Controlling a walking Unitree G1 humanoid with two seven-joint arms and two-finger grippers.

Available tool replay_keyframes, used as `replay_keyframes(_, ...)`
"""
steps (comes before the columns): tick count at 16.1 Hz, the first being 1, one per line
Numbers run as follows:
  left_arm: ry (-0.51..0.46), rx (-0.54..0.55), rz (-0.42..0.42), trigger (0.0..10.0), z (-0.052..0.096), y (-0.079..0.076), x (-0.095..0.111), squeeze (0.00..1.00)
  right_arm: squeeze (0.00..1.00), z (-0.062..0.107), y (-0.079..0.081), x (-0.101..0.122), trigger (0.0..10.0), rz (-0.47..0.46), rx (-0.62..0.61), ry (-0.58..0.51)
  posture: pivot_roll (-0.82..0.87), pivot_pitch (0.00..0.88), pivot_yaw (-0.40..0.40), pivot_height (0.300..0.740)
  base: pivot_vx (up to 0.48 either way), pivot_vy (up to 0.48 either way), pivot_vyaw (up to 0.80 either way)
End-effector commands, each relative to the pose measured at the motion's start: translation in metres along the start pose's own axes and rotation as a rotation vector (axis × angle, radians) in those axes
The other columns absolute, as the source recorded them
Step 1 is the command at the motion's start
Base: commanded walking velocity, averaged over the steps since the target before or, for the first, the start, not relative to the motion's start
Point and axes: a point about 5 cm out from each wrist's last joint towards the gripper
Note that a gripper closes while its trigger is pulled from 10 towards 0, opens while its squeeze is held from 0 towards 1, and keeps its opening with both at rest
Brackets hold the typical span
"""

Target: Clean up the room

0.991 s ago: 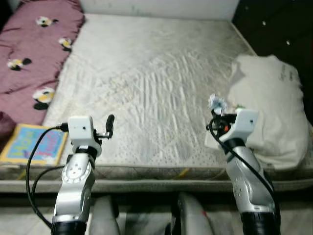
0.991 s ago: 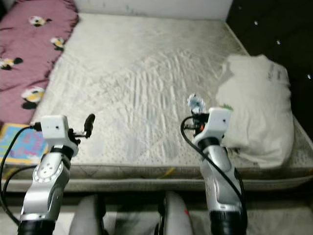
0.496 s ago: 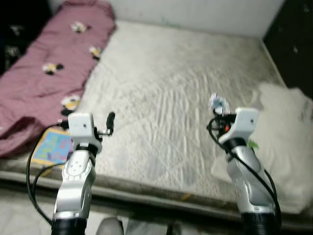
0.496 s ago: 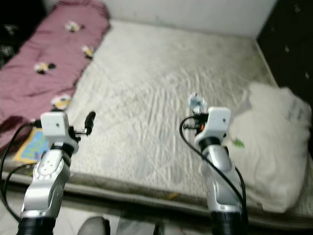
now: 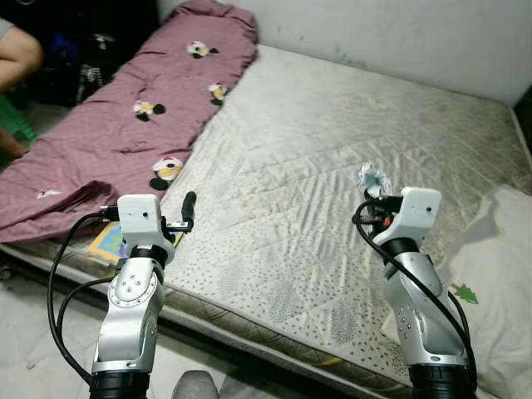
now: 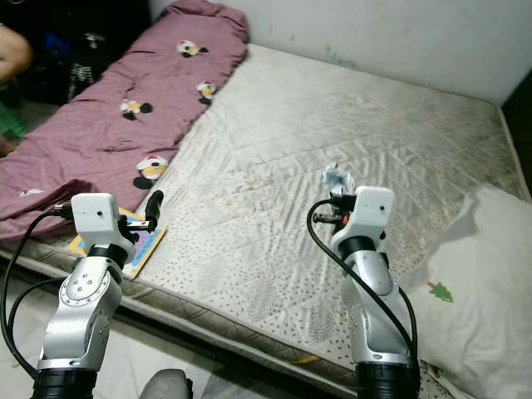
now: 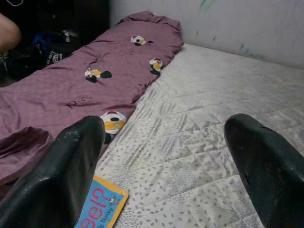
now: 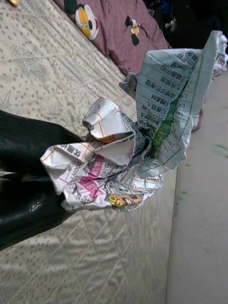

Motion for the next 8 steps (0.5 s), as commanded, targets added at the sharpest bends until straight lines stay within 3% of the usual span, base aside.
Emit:
replay_keyframes(1,0.014,-0.009,0.002,10.0,0.0001,-0.0025,-0.0021,0.0,0.0,0.0006,-0.0062,-0.0009,10.0,0.004,-0.033,0.013,-0.02,0.0,-0.069,0.74,0.0,0.0,0.0)
replay_keyframes(8,0.015,-0.009,-0.001,10.0,0.0004,-0.0019,-0.0025,0.0,0.0,-0.0011,-0.0072,-0.0041,10.0,0.045,-0.093,0.042,-0.02,0.0,-0.071,0.74,0.0,0.0,0.0)
Point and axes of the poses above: a point about 5 cm out from each wrist's last joint towards the gripper, its own z axis pointing back from the gripper into the wrist, its own x axis along the axis of the wrist's last joint, y = z × x, and after that the axes turned 7 degrees about -z, right-handed
